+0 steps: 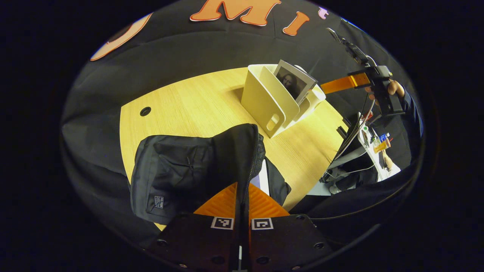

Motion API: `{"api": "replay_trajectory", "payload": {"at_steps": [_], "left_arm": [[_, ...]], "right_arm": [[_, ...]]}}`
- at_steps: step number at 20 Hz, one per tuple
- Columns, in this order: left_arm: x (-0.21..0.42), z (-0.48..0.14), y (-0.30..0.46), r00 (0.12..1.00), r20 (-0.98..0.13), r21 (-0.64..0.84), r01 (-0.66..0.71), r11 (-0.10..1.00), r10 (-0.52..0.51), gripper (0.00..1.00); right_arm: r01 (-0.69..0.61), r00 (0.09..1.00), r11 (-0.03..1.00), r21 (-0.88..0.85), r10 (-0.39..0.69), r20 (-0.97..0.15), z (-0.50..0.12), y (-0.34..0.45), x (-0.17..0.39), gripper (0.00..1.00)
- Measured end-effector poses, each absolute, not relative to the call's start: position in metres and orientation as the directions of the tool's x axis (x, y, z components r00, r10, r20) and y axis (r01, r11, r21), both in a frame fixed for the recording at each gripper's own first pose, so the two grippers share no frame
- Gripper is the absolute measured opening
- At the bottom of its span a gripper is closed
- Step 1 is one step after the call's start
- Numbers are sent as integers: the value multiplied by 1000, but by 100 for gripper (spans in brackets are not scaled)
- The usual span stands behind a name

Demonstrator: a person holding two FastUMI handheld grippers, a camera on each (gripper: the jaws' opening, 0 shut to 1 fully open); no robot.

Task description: Open the schoolbag, grab two books from the bookshelf and put them into the schoolbag.

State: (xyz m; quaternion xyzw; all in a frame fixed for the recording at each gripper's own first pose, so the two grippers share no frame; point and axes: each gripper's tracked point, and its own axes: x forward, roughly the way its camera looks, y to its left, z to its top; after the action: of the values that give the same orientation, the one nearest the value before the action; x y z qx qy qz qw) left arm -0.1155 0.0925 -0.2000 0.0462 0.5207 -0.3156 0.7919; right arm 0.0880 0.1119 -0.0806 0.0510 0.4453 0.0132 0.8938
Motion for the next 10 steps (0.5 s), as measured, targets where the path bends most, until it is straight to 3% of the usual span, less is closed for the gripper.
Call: {"api": "replay_trajectory", "payload": {"at_steps": [10], "left_arm": [[-117, -205, 86, 280, -868, -257, 455, 853, -410, 3]], "right_arm": [[-44, 565, 998, 40, 58, -823, -78, 78, 152, 99]]}}
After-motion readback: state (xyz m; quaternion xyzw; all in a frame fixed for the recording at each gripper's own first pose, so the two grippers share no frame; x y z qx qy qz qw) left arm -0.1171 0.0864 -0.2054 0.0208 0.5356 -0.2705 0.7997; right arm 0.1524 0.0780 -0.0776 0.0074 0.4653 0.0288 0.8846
